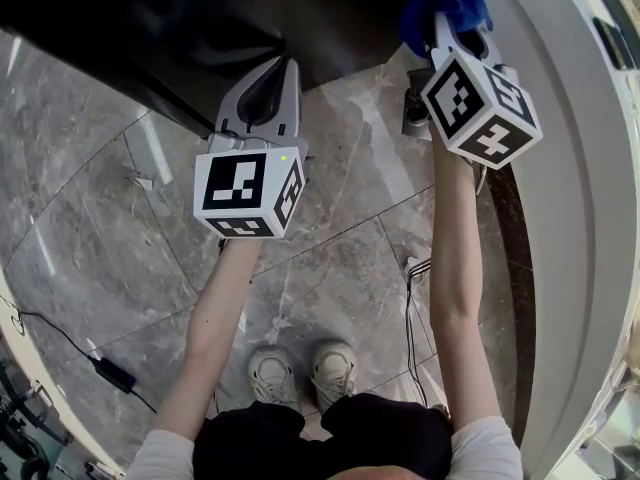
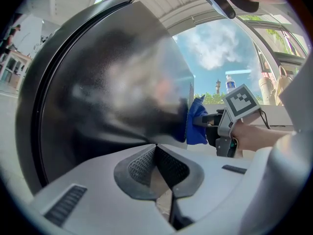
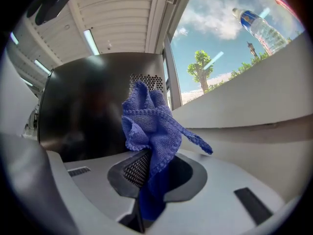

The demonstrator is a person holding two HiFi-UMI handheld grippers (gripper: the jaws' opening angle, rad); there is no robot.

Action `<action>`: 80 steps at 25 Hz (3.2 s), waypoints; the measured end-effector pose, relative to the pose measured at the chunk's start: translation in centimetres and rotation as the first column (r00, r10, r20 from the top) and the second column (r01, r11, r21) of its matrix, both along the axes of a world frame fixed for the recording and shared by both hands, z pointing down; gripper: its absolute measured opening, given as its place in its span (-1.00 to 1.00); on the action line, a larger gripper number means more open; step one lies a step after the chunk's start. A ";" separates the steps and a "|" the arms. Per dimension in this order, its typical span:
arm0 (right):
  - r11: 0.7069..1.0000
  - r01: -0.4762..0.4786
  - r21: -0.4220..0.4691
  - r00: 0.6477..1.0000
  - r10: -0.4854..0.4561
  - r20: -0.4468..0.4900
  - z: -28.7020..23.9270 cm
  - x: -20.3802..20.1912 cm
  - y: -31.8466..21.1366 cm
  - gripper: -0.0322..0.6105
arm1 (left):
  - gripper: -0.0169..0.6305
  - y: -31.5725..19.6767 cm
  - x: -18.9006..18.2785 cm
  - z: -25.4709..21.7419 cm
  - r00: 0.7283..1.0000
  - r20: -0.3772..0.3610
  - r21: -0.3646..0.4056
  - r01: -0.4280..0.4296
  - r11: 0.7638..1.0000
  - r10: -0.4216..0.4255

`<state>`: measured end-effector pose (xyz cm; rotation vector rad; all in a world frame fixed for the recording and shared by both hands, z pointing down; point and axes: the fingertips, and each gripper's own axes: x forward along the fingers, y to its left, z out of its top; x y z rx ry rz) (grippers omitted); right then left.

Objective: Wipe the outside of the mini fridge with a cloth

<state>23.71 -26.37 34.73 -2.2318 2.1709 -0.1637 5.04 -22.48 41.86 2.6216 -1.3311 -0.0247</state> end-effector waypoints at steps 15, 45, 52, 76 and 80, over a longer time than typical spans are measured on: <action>0.998 -0.065 -0.015 0.998 0.065 0.016 0.5 2.9 -0.5 -0.64 | -0.93 0.0 -0.7 0.4 1.000 0.009 0.001 0.021 1.000 -0.021; 0.913 0.408 -0.015 0.906 -0.403 0.129 3.5 -19.2 7.5 -0.64 | -0.93 3.5 -13.5 -2.9 0.972 0.004 0.084 0.232 0.969 -0.233; 0.812 0.583 -0.027 0.808 -0.576 0.123 5.5 -30.0 8.7 -0.64 | -0.93 3.9 -20.3 -3.5 0.938 -0.007 0.085 0.346 0.934 -0.347; 0.899 0.432 -0.073 0.901 -0.428 0.067 6.6 -22.9 4.9 -0.64 | -0.93 3.7 -13.9 -0.6 0.976 0.037 0.055 0.214 0.975 -0.216; 0.935 0.344 -0.084 0.938 -0.338 0.081 7.5 -18.2 3.8 -0.64 | -0.93 3.4 -11.8 0.1 0.982 0.037 0.048 0.181 0.982 -0.183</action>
